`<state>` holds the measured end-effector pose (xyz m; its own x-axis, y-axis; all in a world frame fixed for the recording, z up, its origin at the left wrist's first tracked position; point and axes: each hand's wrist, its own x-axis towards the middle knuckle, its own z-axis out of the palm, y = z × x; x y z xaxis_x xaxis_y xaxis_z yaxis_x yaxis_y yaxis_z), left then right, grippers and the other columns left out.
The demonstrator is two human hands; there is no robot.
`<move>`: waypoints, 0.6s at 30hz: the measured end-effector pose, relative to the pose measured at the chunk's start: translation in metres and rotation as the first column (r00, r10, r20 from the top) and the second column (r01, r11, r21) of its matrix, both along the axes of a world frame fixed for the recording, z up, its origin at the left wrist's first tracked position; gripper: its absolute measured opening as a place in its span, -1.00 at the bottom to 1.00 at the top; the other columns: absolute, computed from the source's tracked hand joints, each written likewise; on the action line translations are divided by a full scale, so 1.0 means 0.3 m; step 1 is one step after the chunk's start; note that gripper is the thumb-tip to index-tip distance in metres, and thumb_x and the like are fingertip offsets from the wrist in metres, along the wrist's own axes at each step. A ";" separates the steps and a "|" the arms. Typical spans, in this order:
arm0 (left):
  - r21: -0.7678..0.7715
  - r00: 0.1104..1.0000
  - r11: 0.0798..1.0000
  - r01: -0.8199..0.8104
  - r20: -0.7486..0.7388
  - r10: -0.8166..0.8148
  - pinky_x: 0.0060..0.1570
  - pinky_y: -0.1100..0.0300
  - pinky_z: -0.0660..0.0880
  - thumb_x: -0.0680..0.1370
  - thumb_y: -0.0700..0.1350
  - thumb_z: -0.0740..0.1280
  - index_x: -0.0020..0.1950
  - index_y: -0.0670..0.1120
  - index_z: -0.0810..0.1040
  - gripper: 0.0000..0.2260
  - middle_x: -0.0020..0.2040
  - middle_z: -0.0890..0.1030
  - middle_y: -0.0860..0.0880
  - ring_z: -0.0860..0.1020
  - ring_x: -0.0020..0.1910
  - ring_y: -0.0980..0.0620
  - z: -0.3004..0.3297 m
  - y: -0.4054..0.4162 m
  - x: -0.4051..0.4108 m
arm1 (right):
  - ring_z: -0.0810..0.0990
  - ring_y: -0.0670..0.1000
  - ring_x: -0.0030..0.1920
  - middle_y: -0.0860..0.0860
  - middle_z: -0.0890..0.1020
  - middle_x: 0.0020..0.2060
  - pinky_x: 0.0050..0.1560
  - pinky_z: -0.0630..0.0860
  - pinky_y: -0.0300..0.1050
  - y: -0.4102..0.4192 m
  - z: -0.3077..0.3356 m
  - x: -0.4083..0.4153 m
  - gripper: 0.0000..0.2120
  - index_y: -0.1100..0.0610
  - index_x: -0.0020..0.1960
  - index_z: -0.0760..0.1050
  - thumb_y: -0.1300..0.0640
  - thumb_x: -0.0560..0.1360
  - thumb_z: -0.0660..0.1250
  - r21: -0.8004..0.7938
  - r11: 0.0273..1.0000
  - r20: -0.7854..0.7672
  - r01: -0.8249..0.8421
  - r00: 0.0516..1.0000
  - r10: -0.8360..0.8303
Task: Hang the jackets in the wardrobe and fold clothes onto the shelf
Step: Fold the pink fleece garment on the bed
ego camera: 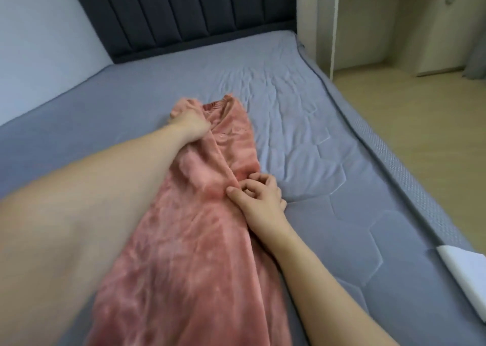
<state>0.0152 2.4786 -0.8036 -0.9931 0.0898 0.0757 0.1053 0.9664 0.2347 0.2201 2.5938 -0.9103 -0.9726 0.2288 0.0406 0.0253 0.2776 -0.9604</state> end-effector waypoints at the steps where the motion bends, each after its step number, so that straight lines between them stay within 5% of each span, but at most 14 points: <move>1: -0.038 0.999 0.999 -0.028 0.015 0.028 0.41 -0.06 0.31 0.51 0.19 0.20 0.40 -0.10 0.45 -0.45 0.43 0.40 -0.20 0.37 0.40 -0.23 -0.012 0.021 -0.049 | 0.25 -0.15 0.21 -0.22 0.34 0.13 0.23 0.04 -0.13 -0.001 -0.006 -0.007 -0.85 -0.11 -0.23 0.57 -0.16 0.41 0.37 -0.021 1.000 0.005 0.011 1.000 -0.011; 4: -0.096 0.986 0.984 -0.148 0.057 0.154 0.46 -0.12 0.21 0.41 0.39 0.18 0.51 -0.06 0.30 -0.21 0.53 0.26 -0.17 0.26 0.48 -0.26 -0.055 0.045 -0.163 | 0.29 -0.11 0.20 -0.20 0.36 0.09 0.15 0.04 -0.14 -0.012 0.001 -0.027 -0.79 0.01 -0.27 0.51 -0.12 0.32 0.27 -0.009 0.999 -0.010 0.050 0.999 -0.050; 7: -0.194 0.971 0.959 -0.207 0.079 0.225 0.47 -0.13 0.19 0.51 0.13 0.25 0.59 -0.13 0.11 -0.28 0.58 0.12 -0.17 0.20 0.51 -0.29 -0.098 0.055 -0.222 | 0.33 -0.11 0.14 -0.20 0.38 0.04 0.11 0.05 -0.14 -0.014 0.007 -0.034 -0.79 0.03 -0.34 0.46 -0.10 0.28 0.22 -0.048 0.995 -0.026 0.084 0.996 -0.085; 10: 0.160 0.935 0.942 -0.296 -0.153 0.320 0.34 -0.08 0.38 0.53 0.06 0.20 0.31 -0.04 0.51 -0.60 0.39 0.47 -0.12 0.44 0.35 -0.24 -0.080 0.090 -0.230 | 0.41 -0.13 0.09 -0.22 0.41 0.00 0.09 0.07 -0.14 -0.007 0.007 -0.031 -0.78 0.04 -0.39 0.41 -0.10 0.27 0.20 -0.114 0.986 -0.008 0.120 0.992 -0.122; 12: 0.373 0.885 0.896 -0.242 -0.294 0.361 0.20 0.01 0.46 0.54 0.04 0.13 0.15 -0.12 0.61 -0.62 0.19 0.61 -0.17 0.54 0.21 -0.22 -0.041 0.160 -0.204 | 0.44 -0.15 0.05 -0.21 0.44 -0.03 0.12 0.14 -0.14 -0.003 0.015 -0.030 -0.76 0.07 -0.41 0.36 -0.07 0.31 0.21 -0.165 0.972 0.004 0.166 0.986 -0.167; 14: 0.432 0.922 0.896 -0.102 -0.298 0.249 0.08 0.11 0.46 0.58 0.01 0.13 0.05 -0.13 0.64 -0.67 0.08 0.66 -0.14 0.60 0.07 -0.16 -0.036 0.247 -0.157 | 0.48 -0.11 -0.01 -0.17 0.47 -0.07 0.20 0.31 -0.05 0.005 0.022 -0.029 -0.73 0.10 -0.41 0.32 0.02 0.39 0.27 -0.220 0.953 0.011 0.208 0.977 -0.211; 17: 0.233 0.981 0.973 -0.003 -0.187 0.047 -0.24 0.30 0.51 0.53 -0.03 0.27 -0.26 -0.04 0.51 -0.81 -0.25 0.59 -0.01 0.53 -0.29 -0.03 -0.103 0.301 -0.077 | 0.48 -0.01 -0.08 -0.10 0.44 -0.08 0.23 0.38 0.09 0.018 0.038 -0.027 -0.83 0.09 -0.32 0.35 0.11 0.42 0.27 -0.174 0.967 0.042 0.184 0.983 -0.179; 18: 0.177 0.994 0.983 0.056 -0.103 -0.038 -0.27 0.45 0.41 0.52 -0.04 0.29 -0.23 -0.03 0.53 -0.85 -0.25 0.56 0.03 0.53 -0.24 0.00 -0.129 0.300 -0.059 | 0.47 0.00 -0.06 -0.10 0.43 -0.05 0.25 0.37 0.09 0.021 0.037 -0.031 -0.92 0.06 -0.24 0.39 0.12 0.43 0.25 -0.138 0.976 0.062 0.166 0.985 -0.159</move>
<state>-0.0024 2.5685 -0.8422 -0.9749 0.1126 0.1919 0.1810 0.9028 0.3902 0.2109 2.6001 -0.8991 -0.9218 0.3841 -0.0514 0.1078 0.1268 -0.9861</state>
